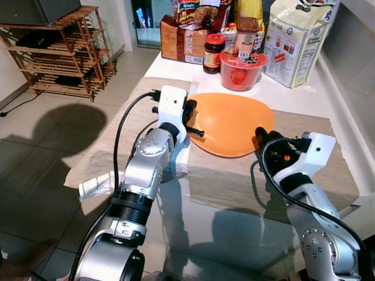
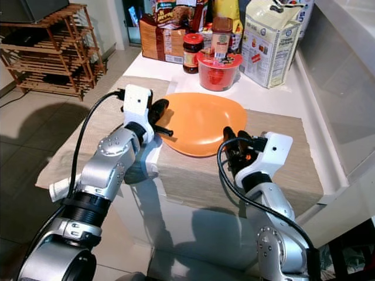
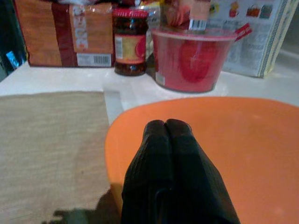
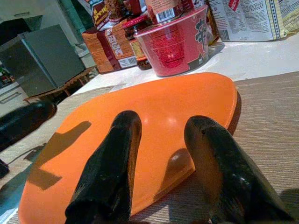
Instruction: Setting the table
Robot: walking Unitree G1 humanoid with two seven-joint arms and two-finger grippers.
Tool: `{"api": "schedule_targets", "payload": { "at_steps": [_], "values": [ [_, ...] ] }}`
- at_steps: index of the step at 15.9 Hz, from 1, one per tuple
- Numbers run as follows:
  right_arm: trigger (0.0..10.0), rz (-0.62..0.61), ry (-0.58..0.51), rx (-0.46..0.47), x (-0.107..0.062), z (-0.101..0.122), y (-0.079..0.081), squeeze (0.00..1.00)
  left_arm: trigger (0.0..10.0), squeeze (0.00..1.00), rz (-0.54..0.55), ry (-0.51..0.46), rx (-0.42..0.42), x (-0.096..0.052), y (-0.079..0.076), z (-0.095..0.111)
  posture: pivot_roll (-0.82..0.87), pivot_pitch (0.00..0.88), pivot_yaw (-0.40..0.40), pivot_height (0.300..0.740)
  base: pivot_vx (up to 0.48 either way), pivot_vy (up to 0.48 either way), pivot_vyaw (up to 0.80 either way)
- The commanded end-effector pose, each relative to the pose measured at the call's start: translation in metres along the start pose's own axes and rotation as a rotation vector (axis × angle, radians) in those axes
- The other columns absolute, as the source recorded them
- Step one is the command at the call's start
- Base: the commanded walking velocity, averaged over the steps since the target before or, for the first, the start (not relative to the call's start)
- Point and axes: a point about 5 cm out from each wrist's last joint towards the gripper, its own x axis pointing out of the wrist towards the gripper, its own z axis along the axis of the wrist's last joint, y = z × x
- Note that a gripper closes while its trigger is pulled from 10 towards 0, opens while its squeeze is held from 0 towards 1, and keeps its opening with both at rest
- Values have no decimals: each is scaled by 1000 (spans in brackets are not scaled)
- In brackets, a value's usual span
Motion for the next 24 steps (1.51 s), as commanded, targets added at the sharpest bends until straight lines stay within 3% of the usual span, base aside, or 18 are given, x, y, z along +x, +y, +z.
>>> {"api": "schedule_targets", "payload": {
  "at_steps": [1, 9, 14, 17, 20, 24],
  "values": [
    [10000, -14, 3, -10, -2, -2, -1, 0, 10000, 0, 7, 46, -3, -1, 2, -11, -58, 0, 45, 722, 0, 0, 0],
    [10000, -8, -24, -5, 7, 8, 1, 0, 10000, 0, -28, 205, -50, -5, 0, -51, -58, 0, 44, 722, 0, 0, 0],
    [10000, -1, -49, 8, 15, 18, 3, 0, 10000, 0, -13, 266, -96, -15, 5, -81, -57, 0, 39, 722, 0, 0, 0],
    [10000, -2, -51, 23, 17, 18, 2, 0, 10000, 0, -15, 263, -89, -15, 5, -84, -60, 0, 39, 722, 0, 0, 0],
    [10000, -37, -25, 107, 25, 11, -4, 0, 10000, 0, -21, 250, -93, -15, 6, -85, -53, 0, 37, 722, 0, 0, 0],
    [10000, -78, 13, 119, 31, 1, -8, 0, 10000, 0, -24, 242, -91, -14, 7, -85, -48, 0, 36, 722, 0, 0, 0]
  ]
}}
